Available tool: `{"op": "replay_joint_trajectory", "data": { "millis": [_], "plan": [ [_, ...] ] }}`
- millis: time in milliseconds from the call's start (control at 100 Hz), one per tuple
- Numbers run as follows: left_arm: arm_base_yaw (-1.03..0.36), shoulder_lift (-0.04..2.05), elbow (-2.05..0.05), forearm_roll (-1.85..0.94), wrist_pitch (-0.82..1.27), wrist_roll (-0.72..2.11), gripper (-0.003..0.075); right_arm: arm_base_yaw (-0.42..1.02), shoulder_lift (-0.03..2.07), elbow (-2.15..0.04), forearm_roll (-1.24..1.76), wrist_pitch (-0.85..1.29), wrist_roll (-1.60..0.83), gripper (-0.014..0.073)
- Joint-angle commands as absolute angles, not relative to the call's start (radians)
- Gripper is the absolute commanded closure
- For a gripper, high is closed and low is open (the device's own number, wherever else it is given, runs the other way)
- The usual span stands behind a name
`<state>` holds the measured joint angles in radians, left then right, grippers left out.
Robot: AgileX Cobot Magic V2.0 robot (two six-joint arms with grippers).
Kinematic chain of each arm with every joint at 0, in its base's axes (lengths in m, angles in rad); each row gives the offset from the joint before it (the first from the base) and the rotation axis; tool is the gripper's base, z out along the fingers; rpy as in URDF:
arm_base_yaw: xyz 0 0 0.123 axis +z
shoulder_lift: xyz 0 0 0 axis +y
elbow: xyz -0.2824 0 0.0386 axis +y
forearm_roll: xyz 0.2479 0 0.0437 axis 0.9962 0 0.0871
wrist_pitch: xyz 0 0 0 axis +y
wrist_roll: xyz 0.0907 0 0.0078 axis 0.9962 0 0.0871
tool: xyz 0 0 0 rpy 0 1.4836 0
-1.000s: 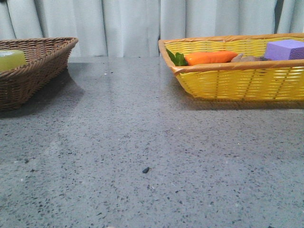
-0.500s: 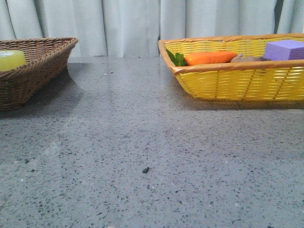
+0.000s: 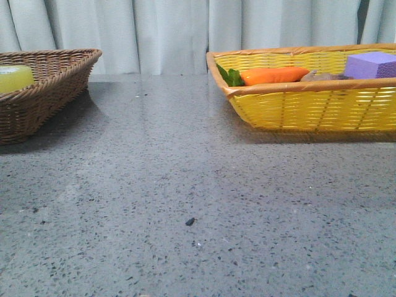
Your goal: Transfer tape with both arms
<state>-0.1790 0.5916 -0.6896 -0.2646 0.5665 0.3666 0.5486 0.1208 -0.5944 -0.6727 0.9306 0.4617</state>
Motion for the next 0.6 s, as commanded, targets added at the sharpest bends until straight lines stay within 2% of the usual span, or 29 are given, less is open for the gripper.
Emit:
{"op": "replay_joint_trajectory", "data": {
  "millis": [0,320,590],
  "plan": [
    [-0.187,0.488,-0.621,-0.307,0.466,0.366,0.0741,0.541,0.101,-0.6,-0.727,0.834,0.468,0.066],
    [-0.187,0.181,-0.452,-0.327,0.466,0.366,0.0741,0.541,-0.015,-0.551,-0.746,0.796,0.471,0.066],
    [-0.187,0.129,-0.45,-0.327,0.467,0.366,0.0741,0.541,-0.02,-0.551,-0.741,0.824,0.471,0.066]
  ]
}}
